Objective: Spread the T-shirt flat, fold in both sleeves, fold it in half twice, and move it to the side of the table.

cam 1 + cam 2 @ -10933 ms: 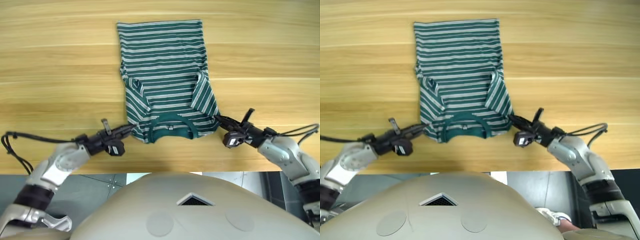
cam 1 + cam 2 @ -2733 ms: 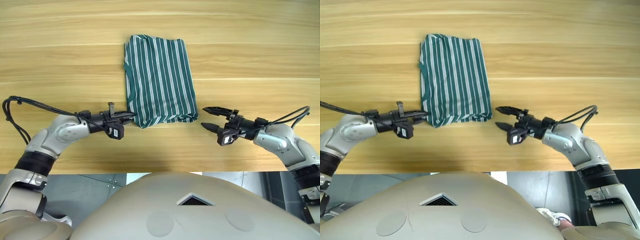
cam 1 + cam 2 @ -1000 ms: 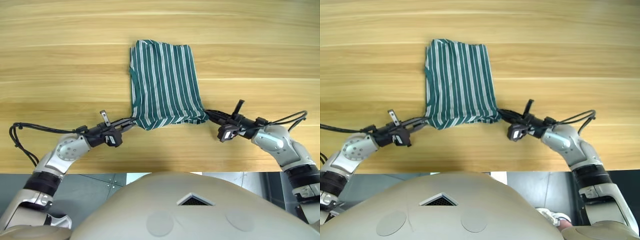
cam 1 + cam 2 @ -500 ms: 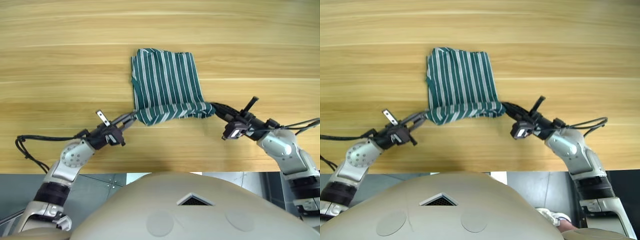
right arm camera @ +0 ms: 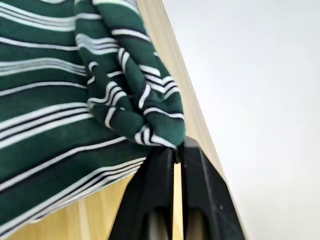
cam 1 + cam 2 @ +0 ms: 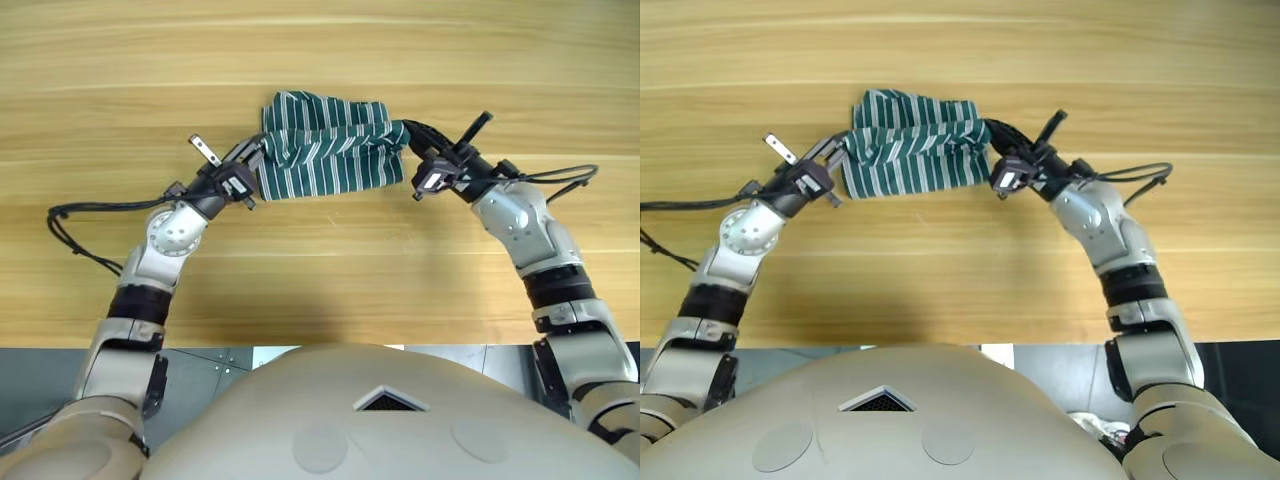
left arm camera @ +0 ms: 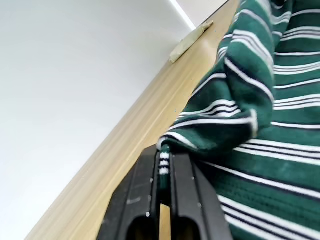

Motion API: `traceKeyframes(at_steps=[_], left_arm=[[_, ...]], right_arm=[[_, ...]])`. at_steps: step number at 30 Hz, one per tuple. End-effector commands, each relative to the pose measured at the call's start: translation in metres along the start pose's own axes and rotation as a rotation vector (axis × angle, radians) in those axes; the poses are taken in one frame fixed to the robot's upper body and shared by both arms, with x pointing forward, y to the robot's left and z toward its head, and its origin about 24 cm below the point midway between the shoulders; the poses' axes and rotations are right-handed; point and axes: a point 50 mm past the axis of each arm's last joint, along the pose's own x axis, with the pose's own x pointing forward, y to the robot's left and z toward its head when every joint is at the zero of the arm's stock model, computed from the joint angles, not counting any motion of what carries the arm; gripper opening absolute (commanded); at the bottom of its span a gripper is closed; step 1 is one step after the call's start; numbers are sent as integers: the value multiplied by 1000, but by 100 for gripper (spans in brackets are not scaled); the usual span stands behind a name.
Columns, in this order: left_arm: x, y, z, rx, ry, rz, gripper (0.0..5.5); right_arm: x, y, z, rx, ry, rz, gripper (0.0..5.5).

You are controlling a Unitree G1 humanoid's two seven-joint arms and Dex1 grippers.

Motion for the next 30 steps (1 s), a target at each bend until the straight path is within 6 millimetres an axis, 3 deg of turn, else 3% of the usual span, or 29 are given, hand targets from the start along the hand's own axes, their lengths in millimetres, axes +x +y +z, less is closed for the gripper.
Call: traceKeyframes(at_steps=[1,4,13,19,23,26,30], left_arm=[[18,0,-11,21,39,-9,10],[34,2,-16,-5,55,-3,10],[52,15,-32,-97,149,116,163],[60,26,-37,-134,221,232,255],[62,31,-43,-158,294,306,274],[64,30,-43,-180,303,337,274],[60,34,-49,-219,345,399,274]], right_arm=[[20,-9,-5,-17,16,-35,2],[31,-14,-15,-15,66,-57,49],[62,-17,-32,-27,178,-94,208],[80,-19,-14,-50,87,-143,308],[101,-4,10,-50,-2,-80,310],[109,-10,-2,-45,131,-88,310],[104,-22,-26,13,338,-125,310]])
